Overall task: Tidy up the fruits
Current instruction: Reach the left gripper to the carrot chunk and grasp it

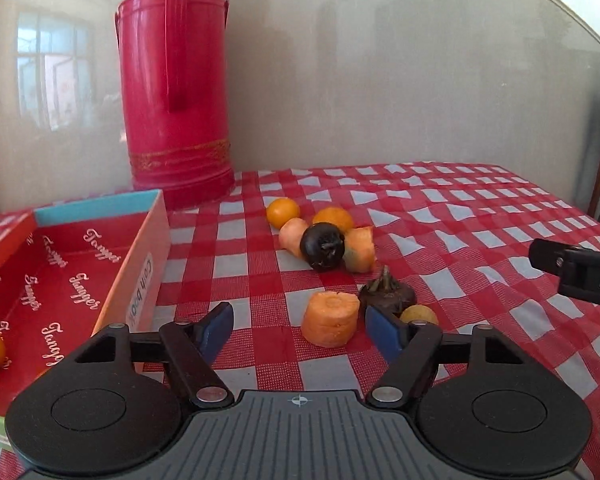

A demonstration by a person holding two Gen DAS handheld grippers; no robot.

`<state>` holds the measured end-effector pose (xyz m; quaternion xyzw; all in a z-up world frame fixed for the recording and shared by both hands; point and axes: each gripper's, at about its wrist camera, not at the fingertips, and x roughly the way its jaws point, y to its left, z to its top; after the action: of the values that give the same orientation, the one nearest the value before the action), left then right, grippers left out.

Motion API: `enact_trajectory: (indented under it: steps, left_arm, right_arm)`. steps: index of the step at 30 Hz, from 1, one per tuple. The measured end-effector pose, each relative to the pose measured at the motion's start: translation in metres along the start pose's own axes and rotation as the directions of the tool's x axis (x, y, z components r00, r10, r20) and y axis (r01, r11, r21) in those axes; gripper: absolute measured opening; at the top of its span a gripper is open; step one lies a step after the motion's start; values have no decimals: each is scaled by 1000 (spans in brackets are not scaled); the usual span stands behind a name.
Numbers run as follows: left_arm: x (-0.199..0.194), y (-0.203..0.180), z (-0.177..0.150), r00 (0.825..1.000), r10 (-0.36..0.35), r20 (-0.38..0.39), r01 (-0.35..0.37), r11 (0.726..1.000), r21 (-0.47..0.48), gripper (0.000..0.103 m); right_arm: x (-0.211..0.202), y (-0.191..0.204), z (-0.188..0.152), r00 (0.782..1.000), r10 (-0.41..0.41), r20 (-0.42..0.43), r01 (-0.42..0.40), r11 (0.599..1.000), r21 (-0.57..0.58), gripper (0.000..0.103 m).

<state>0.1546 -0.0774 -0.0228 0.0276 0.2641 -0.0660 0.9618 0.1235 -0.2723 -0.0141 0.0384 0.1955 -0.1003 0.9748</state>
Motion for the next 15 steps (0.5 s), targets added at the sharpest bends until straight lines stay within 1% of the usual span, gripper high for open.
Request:
enact_trajectory:
  steps: [2, 5, 7, 9, 13, 14, 15]
  left_arm:
    - [5, 2, 2, 999, -18, -28, 18, 1000, -20, 74]
    - [8, 0, 6, 999, -28, -45, 27, 999, -21, 74]
    - [12, -3, 8, 998, -28, -54, 28, 999, -16, 67]
    - [17, -6, 9, 997, -29, -71, 29, 1000, -8, 54]
    - [28, -8, 11, 995, -24, -101, 24, 1000, 0, 53]
    - [30, -8, 11, 993, -30, -111, 30, 1000, -3, 46]
    - [31, -9, 11, 992, -39, -118, 39, 999, -2, 34]
  right_arm:
    - [1, 1, 1, 1000, 4, 1, -4, 1000, -2, 97]
    - [-1, 1, 4, 1000, 12, 13, -12, 1000, -7, 97]
    - [-3, 0, 5, 1000, 17, 18, -17, 1000, -11, 97]
    - [-3, -1, 5, 1000, 18, 20, -18, 1000, -18, 97]
    - [-3, -6, 5, 1000, 12, 15, -12, 1000, -13, 97]
    - [-4, -7, 5, 1000, 10, 16, -10, 1000, -10, 97]
    - [-4, -8, 6, 1000, 8, 17, -8, 1000, -8, 97]
